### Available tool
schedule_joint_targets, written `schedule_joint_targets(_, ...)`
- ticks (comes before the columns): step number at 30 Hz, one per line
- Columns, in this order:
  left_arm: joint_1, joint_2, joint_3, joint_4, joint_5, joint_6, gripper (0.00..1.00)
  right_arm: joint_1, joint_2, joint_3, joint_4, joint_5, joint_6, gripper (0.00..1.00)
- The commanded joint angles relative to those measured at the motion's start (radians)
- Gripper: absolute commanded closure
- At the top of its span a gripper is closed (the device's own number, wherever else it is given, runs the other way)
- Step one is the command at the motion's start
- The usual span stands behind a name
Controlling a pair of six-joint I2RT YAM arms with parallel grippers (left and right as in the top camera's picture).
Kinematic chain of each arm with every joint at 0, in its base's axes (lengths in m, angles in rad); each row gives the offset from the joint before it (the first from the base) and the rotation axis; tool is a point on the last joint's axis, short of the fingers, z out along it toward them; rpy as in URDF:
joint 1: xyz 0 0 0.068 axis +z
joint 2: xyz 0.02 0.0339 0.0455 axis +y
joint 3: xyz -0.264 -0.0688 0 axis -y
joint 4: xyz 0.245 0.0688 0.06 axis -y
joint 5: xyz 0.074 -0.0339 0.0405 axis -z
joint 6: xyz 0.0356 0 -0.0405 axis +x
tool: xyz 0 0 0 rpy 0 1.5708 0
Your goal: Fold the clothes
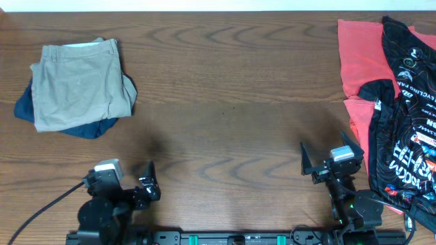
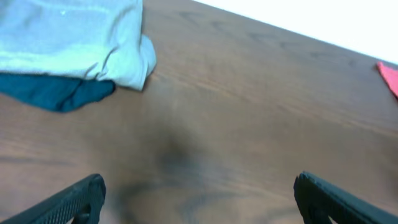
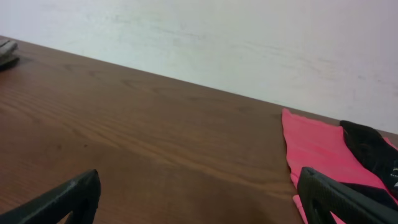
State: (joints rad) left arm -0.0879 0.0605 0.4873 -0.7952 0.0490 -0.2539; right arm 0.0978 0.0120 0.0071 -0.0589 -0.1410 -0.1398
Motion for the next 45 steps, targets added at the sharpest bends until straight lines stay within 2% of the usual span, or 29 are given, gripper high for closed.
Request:
schedule_joint_targets(1, 0.006, -0.059, -0.111, 0.096, -0.008, 0.022, 0.02, 0.010, -0.006, -0.002, -0.004, 0.006, -0.011, 0.01)
schedule_joint_targets(8, 0.006, -0.058, -0.295, 0.445, -0.004, 0.050, 0.02, 0.010, -0.006, -0.002, -0.004, 0.006, -0.011, 0.01)
schedule_joint_targets(14, 0.006, -0.059, -0.427, 0.750, 0.006, 0.182, 0.02, 0.010, -0.006, -0.002, -0.004, 0.006, -0.011, 0.01)
schedule_joint_targets(17, 0.006, -0.059, -0.470, 0.823, 0.061, 0.295, 0.02, 0.010, -0.006, -0.002, -0.004, 0.006, -0.011, 0.01)
schedule_joint_targets(19, 0.006, -0.059, -0.483, 0.800, 0.082, 0.344, 0.02, 0.010, -0.006, -0.002, -0.004, 0.006, -0.011, 0.01)
schedule_joint_targets(21, 0.006, -0.059, -0.484, 0.734, 0.077, 0.340, 0.02, 0.010, -0.006, -0.002, -0.004, 0.006, -0.011, 0.01)
schedule_joint_targets(45, 0.006, -0.056, -0.483, 0.735, 0.074, 0.336, 0.02, 0.010, -0.006, -0.002, -0.004, 0.006, -0.011, 0.01)
